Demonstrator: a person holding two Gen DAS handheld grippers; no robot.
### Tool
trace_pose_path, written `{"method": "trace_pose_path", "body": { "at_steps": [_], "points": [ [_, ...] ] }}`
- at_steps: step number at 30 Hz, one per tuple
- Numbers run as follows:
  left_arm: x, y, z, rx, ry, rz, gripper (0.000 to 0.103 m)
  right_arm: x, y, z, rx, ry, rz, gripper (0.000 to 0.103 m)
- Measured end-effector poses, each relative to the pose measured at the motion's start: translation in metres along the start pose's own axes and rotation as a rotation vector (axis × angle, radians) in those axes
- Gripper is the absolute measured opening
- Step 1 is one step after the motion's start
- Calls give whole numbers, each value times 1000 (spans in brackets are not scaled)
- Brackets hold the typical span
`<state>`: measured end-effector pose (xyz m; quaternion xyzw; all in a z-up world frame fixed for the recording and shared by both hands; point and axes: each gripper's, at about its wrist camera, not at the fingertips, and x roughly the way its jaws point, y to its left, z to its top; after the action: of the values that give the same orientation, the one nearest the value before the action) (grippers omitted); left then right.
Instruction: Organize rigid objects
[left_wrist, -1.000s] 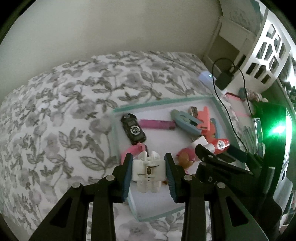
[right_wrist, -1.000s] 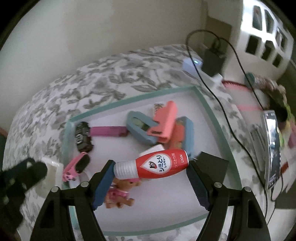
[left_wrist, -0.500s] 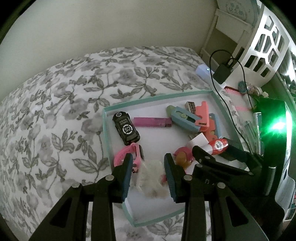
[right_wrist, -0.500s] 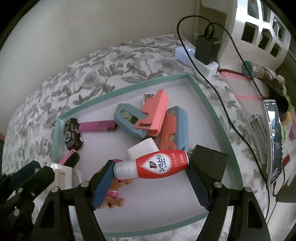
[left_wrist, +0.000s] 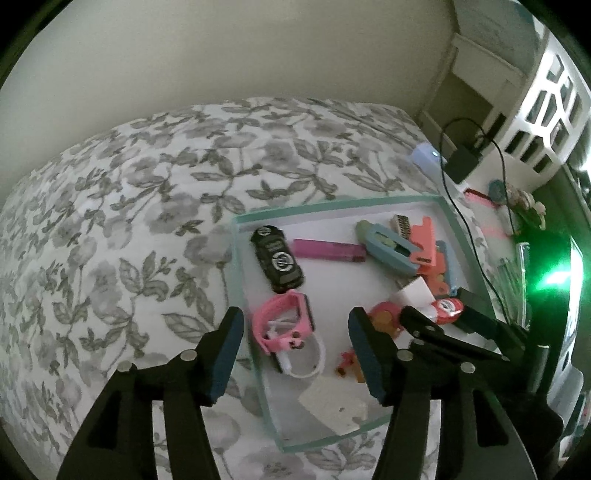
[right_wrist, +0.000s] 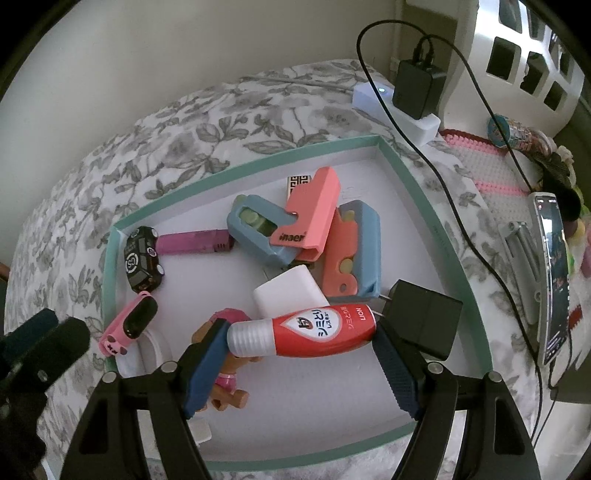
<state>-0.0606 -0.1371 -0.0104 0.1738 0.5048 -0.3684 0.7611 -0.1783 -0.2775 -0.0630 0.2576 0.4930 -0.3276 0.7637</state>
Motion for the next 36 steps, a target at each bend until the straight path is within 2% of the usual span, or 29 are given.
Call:
{"method": "trace_pose_path", "body": {
  "at_steps": [3,9,12,17,19,22,25,36],
  "points": [
    [-1,11,1,-32,-8,15,70,0,0,0,1,-2,4,81],
    [1,31,2,-97,-8,32,71,0,-1,-1,10,-2,6,81],
    [4,38,2,-116,-1,54,84,0,-1,-1,12,-2,7,81],
    [6,44,2,-137,-4,67,86,1,-4,-1,34,-1,18,82],
    [8,46,2,-142,-3,82,91,2,-5,-1,39,-1,18,85],
    [12,49,1,-149,6,100,91,3,-5,-1,43,-1,24,91],
    [16,54,1,-165,14,112,92,3,-3,-1,40,-5,20,103],
    [39,64,-5,-186,67,142,94,4,-1,-1,35,-6,10,103]
  ]
}}
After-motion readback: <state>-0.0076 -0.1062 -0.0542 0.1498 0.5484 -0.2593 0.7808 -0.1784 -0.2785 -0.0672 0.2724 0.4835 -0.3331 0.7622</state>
